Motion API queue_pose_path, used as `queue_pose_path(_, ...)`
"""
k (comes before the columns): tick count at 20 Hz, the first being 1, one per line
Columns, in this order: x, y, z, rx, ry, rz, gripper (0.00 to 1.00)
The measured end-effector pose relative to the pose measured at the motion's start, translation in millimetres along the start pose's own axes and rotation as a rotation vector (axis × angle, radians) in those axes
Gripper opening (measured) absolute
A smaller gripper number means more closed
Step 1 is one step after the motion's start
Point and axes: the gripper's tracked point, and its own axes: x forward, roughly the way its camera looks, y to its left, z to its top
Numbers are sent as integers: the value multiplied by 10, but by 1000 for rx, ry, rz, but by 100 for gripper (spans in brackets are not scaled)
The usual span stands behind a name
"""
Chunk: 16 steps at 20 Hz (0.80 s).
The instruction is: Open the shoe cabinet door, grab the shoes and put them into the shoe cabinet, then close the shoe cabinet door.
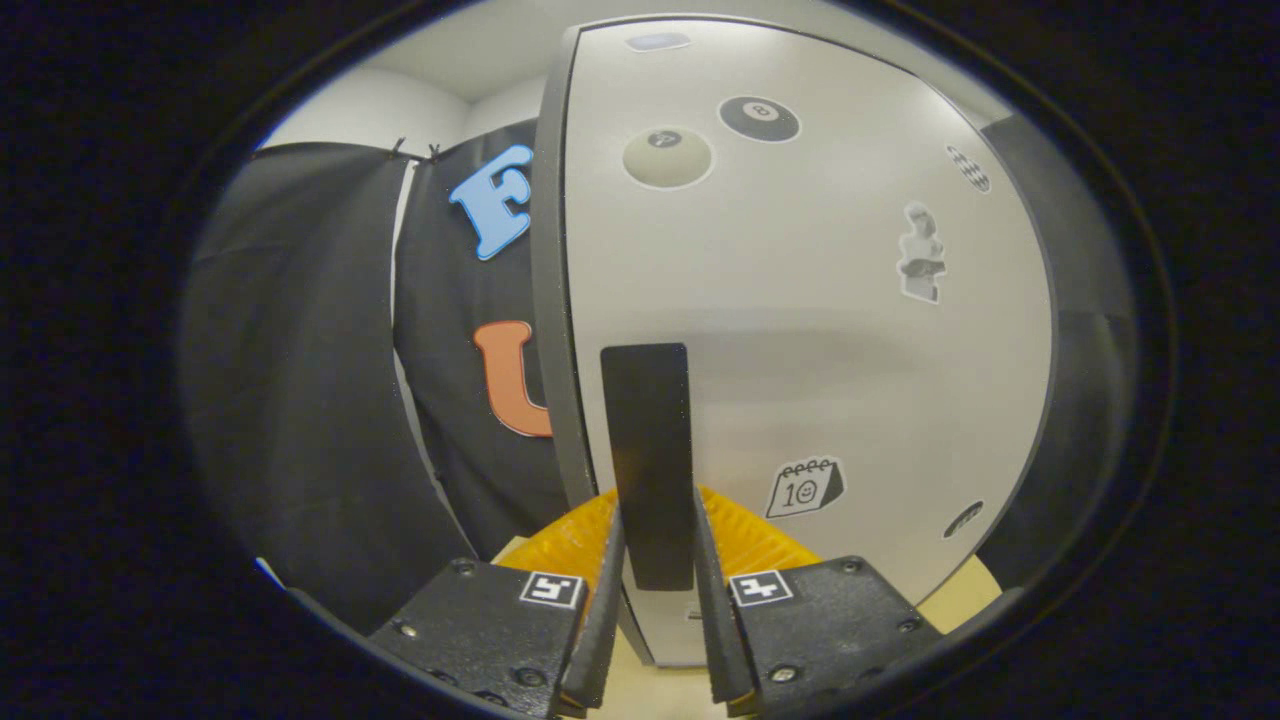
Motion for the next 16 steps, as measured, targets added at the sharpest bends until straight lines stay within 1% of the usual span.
queue_pose_path(5,-139,-16,-15,-29,3,60,32)
queue_pose_path(8,-427,26,-13,-44,-2,82,30)
queue_pose_path(11,-718,-7,-64,-30,5,109,29)
queue_pose_path(16,-1200,-244,-122,-20,10,112,28)
